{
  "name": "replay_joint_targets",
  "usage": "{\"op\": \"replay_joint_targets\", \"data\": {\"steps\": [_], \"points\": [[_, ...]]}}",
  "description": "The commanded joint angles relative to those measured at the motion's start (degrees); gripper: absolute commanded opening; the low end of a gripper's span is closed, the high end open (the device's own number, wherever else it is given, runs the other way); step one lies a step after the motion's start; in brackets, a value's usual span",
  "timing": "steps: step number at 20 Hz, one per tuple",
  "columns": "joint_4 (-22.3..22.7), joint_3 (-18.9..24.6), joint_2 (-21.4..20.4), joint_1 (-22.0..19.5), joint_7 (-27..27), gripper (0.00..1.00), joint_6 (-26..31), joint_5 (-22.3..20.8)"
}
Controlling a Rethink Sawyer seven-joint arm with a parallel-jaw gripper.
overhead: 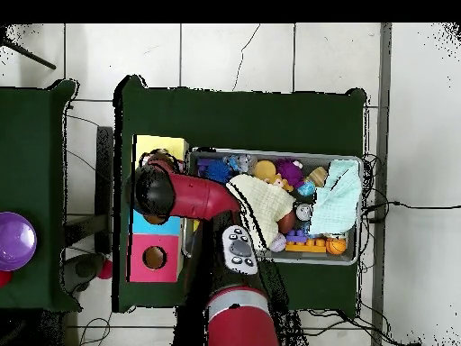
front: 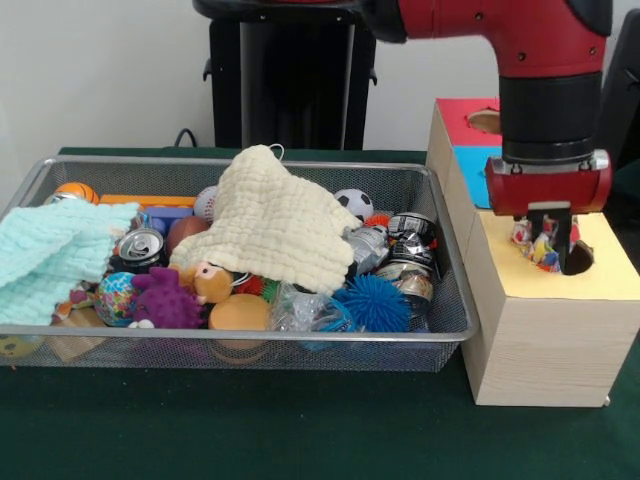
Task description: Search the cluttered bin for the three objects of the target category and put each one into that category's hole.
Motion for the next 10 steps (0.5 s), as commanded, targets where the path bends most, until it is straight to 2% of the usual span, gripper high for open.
{"op": "replay_joint_targets", "data": {"steps": [1, 6, 10], "points": [[7.6, 13.1, 5.9, -7.2, 14.4, 0.0, -9.3, -0.4], [7.4, 13.9, 7.5, -7.5, 14.1, 0.0, -10.1, 0.1], [4.6, 9.8, 11.1, -4.6, 12.2, 0.0, -9.5, 1.0]]}}
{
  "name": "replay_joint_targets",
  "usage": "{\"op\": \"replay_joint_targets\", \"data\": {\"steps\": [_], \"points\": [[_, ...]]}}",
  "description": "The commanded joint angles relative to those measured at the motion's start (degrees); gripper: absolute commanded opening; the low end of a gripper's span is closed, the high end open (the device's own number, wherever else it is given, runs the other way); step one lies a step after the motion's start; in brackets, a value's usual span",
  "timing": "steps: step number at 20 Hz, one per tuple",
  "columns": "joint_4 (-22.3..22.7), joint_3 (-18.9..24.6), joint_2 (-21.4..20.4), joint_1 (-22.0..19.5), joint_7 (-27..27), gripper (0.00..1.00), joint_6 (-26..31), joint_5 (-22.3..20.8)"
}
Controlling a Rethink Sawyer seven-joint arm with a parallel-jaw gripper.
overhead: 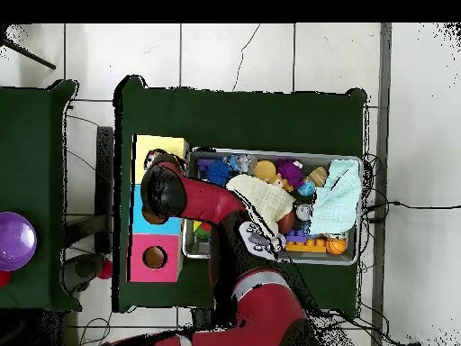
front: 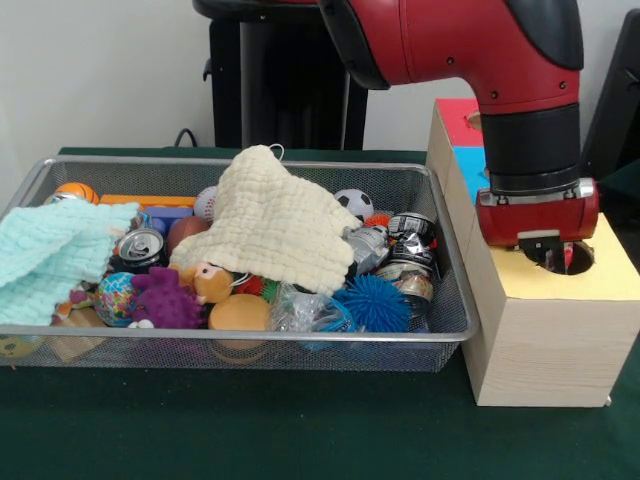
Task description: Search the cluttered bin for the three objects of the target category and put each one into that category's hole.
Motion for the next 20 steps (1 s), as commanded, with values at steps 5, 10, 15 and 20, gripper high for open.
{"op": "replay_joint_targets", "data": {"steps": [5, 10, 15, 20], "points": [[-2.6, -5.5, 9.7, 7.2, 10.0, 1.0, 4.8, 2.6], [-4.8, -8.7, 8.7, 9.4, 8.2, 1.0, 11.6, 2.4], [-5.8, -11.0, 7.2, 11.0, 7.9, 1.0, 16.2, 2.1], [-4.7, -11.2, 5.4, 11.2, 8.4, 1.0, 17.7, 1.4]]}}
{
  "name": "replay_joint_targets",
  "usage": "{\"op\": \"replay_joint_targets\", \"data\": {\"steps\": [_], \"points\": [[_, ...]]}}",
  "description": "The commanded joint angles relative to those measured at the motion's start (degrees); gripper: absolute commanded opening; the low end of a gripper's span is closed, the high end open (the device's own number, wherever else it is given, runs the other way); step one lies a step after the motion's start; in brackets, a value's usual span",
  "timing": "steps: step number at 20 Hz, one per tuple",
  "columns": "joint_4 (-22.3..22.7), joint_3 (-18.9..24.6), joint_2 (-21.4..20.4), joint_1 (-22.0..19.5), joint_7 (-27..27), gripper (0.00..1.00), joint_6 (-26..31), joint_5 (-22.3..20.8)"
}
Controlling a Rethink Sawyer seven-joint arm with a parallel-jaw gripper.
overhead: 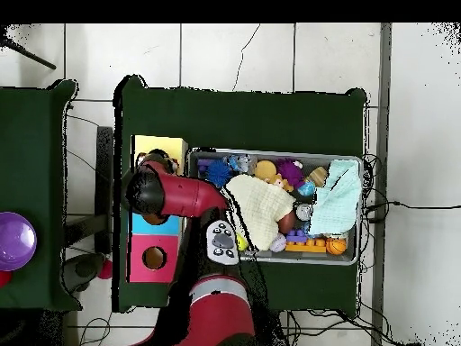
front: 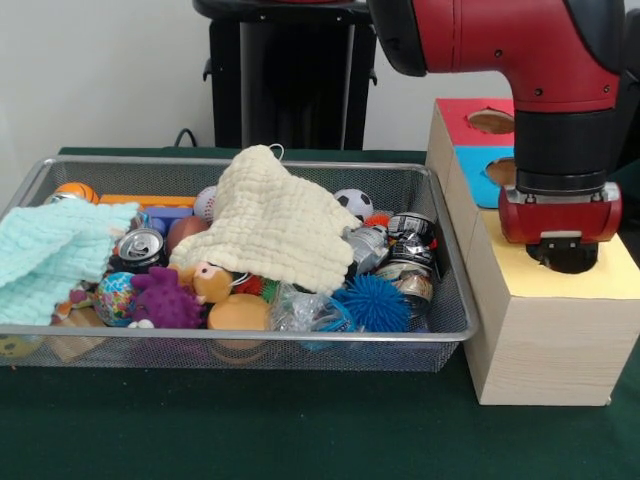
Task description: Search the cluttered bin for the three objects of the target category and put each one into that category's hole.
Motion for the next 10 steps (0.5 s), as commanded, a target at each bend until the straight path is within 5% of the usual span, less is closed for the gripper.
{"op": "replay_joint_targets", "data": {"steps": [1, 3, 4, 10], "points": [[2.6, -0.4, 3.2, 0.8, 8.5, 1.0, 11.1, 0.1], [2.8, -0.7, 3.0, 0.9, 8.6, 1.0, 10.9, -0.1], [2.8, -0.3, 2.9, 0.7, 8.1, 0.0, 10.3, -0.5], [2.2, -0.5, 2.5, 0.6, 7.3, 0.0, 12.1, -0.9]]}}
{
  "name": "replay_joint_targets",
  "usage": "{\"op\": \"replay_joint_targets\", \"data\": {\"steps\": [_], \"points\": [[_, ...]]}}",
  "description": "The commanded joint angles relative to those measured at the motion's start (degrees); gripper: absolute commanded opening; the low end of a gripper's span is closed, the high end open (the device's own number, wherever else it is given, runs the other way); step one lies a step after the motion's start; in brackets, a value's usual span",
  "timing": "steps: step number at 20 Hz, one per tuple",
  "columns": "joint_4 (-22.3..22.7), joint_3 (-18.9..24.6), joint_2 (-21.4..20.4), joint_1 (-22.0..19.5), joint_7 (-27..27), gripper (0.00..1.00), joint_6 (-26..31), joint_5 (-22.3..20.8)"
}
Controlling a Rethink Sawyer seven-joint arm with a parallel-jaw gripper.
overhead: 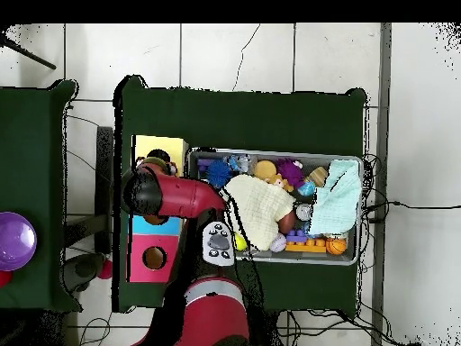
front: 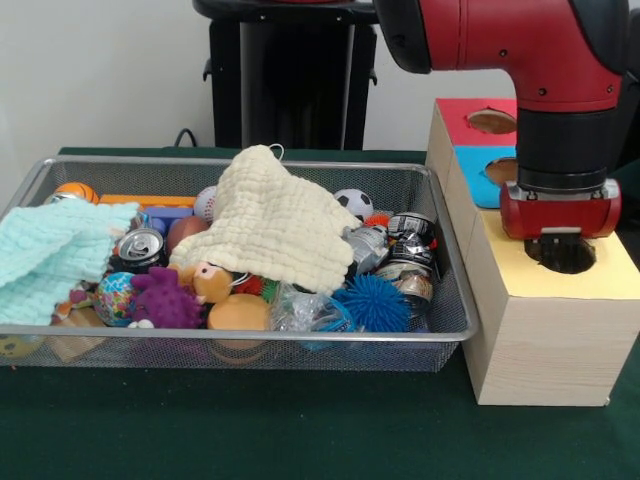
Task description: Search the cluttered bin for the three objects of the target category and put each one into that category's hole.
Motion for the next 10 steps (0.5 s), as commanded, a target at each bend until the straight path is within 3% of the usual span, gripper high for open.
{"op": "replay_joint_targets", "data": {"steps": [1, 10], "points": [[2.5, 0.6, 2.3, -0.6, 7.2, 0.0, 9.3, -1.0], [2.3, -0.1, 1.6, -0.3, 6.6, 0.0, 11.5, -1.5]]}}
